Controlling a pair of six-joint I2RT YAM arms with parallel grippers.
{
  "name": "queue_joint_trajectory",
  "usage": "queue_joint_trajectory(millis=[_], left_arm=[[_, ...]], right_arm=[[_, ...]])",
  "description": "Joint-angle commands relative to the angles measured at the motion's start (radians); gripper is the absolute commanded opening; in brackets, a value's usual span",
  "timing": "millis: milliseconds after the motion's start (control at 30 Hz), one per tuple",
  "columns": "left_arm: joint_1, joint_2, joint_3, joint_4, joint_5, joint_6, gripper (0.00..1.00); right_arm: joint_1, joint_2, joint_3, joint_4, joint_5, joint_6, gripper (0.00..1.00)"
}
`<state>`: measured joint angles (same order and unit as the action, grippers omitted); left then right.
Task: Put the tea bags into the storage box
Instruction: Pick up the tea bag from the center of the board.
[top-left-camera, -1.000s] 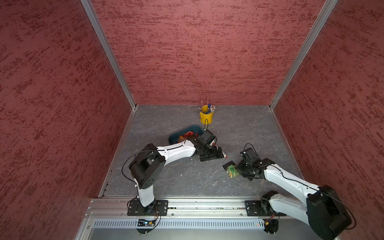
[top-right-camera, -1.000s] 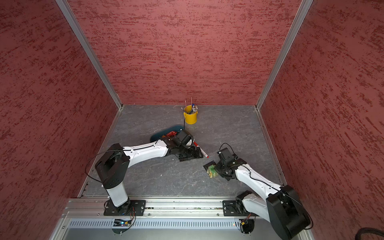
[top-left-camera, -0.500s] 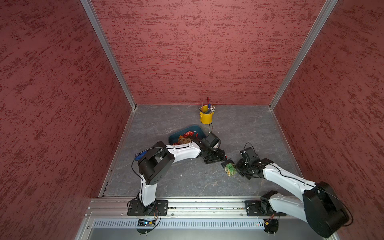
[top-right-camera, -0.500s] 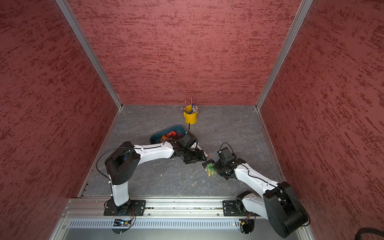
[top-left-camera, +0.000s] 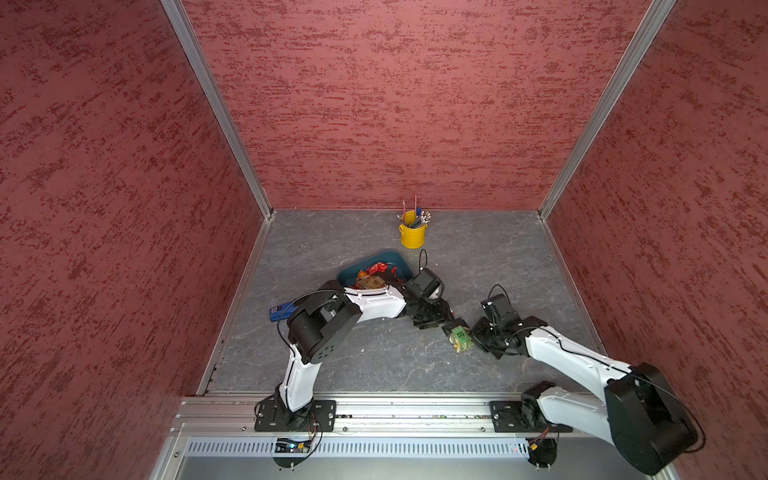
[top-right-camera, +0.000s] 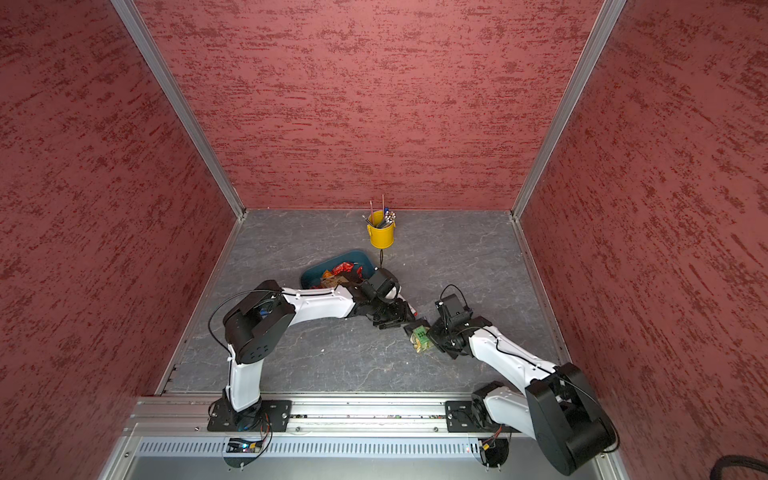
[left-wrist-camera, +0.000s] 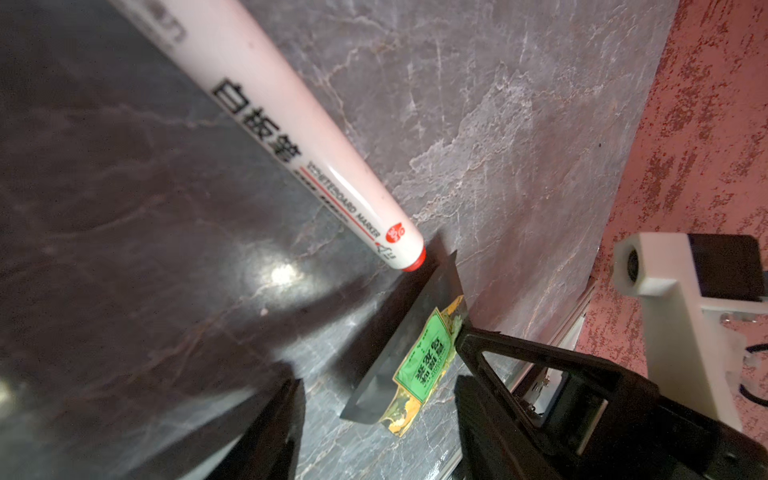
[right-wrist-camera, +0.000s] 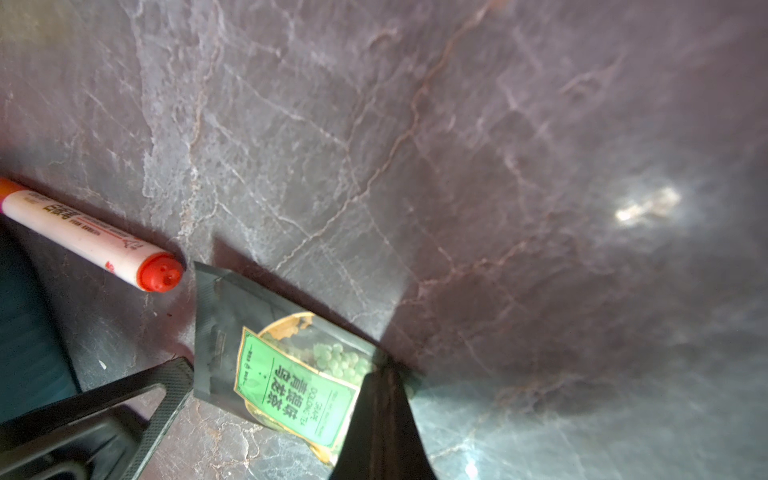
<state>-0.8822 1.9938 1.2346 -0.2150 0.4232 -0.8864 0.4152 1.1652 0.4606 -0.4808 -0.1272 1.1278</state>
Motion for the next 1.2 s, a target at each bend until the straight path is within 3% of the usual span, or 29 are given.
queue_joint_trajectory(millis=[0, 500, 733, 900, 1167], left_arm=[[-0.007, 0.019, 0.011, 0.031, 0.013, -0.012, 0.61], [-0.011, 0.049, 0.01, 0.117, 0.079, -0.058, 0.52], [-0.021, 0.034, -0.005, 0.139, 0.081, -0.074, 0.38], [-0.023, 0.026, -0.027, 0.166, 0.089, -0.089, 0.16], [-0.011, -0.038, 0.006, 0.131, 0.109, -0.076, 0.0]], right_arm=[[-0.011, 0.019, -0.033, -0.017, 0.0, -0.01, 0.0], [-0.013, 0.031, -0.031, 0.001, -0.018, -0.008, 0.0], [-0.014, 0.007, -0.042, 0.006, -0.018, 0.003, 0.0], [-0.013, -0.032, -0.02, -0.026, -0.016, -0.003, 0.0], [-0.013, -0.204, 0.137, -0.275, 0.082, -0.052, 0.0]])
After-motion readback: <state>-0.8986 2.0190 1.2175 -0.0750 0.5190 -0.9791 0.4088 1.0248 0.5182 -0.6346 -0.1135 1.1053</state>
